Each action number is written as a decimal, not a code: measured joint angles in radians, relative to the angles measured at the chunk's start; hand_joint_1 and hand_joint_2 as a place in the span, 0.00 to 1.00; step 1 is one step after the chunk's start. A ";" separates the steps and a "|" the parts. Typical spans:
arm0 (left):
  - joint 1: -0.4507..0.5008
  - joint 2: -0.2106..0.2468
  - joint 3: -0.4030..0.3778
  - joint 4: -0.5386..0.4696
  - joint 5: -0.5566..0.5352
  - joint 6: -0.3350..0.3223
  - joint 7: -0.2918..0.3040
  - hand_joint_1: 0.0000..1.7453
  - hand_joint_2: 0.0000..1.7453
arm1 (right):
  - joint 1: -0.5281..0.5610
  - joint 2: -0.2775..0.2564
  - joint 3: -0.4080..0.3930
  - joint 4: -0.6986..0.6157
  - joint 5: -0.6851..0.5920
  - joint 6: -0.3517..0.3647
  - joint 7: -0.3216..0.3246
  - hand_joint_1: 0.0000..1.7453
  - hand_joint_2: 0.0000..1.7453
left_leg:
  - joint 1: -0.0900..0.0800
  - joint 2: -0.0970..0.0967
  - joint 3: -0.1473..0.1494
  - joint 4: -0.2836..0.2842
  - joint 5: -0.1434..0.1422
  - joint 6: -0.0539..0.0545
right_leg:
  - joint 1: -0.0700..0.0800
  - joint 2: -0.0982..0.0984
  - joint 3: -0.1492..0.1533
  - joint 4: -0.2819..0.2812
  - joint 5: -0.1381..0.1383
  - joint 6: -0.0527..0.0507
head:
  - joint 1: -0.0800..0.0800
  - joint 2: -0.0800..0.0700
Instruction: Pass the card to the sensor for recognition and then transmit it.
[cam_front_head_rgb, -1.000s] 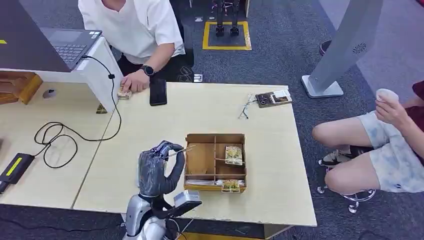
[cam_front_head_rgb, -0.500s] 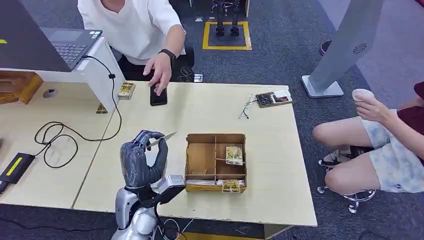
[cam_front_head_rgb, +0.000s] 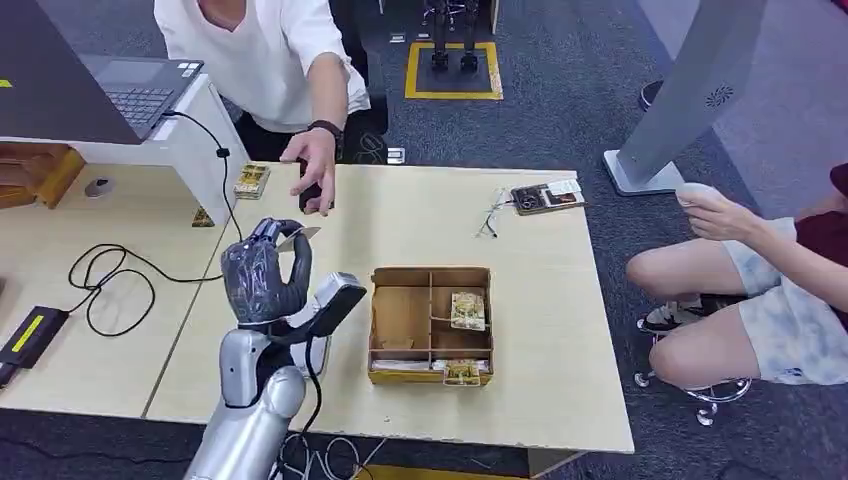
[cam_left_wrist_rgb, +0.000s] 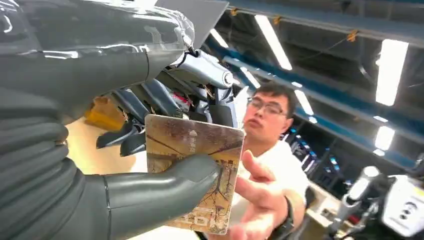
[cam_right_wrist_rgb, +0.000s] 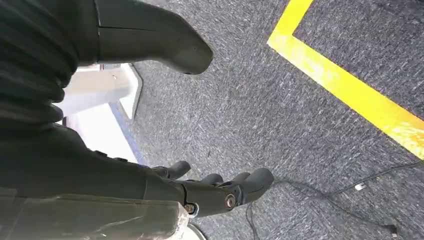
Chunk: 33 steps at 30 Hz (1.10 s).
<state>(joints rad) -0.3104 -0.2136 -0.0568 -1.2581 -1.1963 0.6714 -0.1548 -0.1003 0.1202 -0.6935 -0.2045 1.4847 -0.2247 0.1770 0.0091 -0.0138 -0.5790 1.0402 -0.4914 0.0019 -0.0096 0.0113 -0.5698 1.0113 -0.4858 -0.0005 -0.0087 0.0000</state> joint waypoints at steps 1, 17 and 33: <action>-0.010 0.003 0.000 0.014 0.005 0.000 0.013 1.00 1.00 | 0.000 0.000 0.000 0.000 -0.001 0.000 0.000 0.00 1.00 | 0.000 0.000 0.000 0.000 0.000 0.000 | 0.000 0.000 0.000 0.000 0.000 0.000 | 0.000 0.000; -0.082 0.033 0.000 0.167 0.037 0.000 0.081 1.00 1.00 | 0.000 0.000 0.000 0.000 -0.008 -0.003 -0.016 0.00 1.00 | 0.000 0.000 0.000 0.000 0.000 0.000 | 0.000 0.000 0.000 0.000 0.000 0.000 | 0.000 0.000; -0.102 0.021 -0.001 0.193 0.110 0.000 0.014 0.00 1.00 | 0.003 0.000 -0.001 0.000 -0.038 -0.016 -0.035 0.00 1.00 | 0.000 0.000 0.000 0.000 0.000 0.000 | 0.000 0.001 0.000 0.000 0.000 0.000 | 0.000 0.000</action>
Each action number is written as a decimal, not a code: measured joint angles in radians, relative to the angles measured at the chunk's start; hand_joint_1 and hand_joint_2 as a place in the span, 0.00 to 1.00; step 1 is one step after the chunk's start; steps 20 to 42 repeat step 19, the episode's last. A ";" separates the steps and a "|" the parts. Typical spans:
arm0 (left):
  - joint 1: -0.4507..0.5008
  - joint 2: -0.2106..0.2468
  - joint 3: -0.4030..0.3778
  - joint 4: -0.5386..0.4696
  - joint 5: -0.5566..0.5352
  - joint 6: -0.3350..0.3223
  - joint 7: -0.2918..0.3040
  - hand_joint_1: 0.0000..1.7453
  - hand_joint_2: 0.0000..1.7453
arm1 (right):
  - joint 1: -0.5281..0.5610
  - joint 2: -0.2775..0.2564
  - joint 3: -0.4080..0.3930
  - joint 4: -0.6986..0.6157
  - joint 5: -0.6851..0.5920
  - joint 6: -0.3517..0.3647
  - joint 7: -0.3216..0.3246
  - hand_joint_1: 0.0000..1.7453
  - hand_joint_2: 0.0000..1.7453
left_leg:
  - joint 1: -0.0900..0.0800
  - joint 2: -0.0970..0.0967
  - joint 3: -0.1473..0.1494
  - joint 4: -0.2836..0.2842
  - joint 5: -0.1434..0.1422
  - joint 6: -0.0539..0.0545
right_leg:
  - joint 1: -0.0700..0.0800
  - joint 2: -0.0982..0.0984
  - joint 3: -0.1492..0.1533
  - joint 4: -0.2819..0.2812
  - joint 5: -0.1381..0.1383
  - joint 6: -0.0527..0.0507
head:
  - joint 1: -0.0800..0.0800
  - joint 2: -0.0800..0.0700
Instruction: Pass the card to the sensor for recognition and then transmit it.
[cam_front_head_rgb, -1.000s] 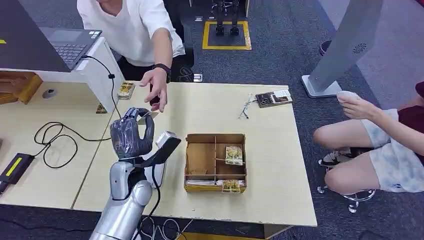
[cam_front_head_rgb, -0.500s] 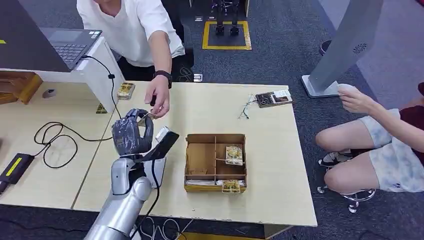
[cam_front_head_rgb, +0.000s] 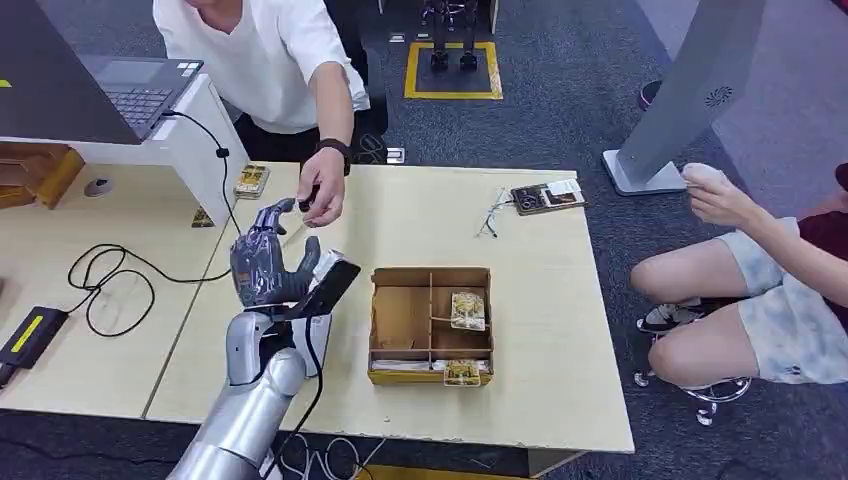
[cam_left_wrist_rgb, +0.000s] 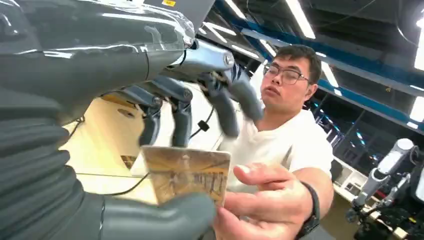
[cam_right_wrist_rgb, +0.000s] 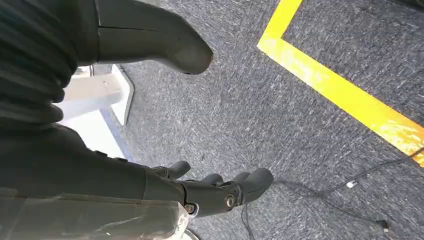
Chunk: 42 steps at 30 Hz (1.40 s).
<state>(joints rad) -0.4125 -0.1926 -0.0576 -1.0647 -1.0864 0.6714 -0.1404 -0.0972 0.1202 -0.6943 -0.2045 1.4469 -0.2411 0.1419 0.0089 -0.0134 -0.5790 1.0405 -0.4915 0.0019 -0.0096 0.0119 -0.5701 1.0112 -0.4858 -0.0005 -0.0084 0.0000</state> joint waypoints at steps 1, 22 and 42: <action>0.000 0.000 0.000 0.000 0.001 0.000 -0.006 0.00 1.00 | 0.000 0.000 0.000 0.000 0.000 0.000 0.000 0.00 1.00 | 0.000 0.000 0.000 0.000 0.000 0.000 | 0.000 0.000 0.000 0.000 0.000 0.000 | 0.000 0.000; 0.027 -0.007 0.000 -0.047 0.020 0.000 -0.111 0.00 1.00 | 0.001 0.000 0.000 0.000 0.003 0.000 0.000 0.00 1.00 | 0.000 0.000 0.000 0.000 0.000 0.000 | 0.000 0.000 0.000 0.000 0.000 0.000 | 0.000 0.000; 0.027 -0.007 0.000 -0.047 0.020 0.000 -0.111 0.00 1.00 | 0.001 0.000 0.000 0.000 0.003 0.000 0.000 0.00 1.00 | 0.000 0.000 0.000 0.000 0.000 0.000 | 0.000 0.000 0.000 0.000 0.000 0.000 | 0.000 0.000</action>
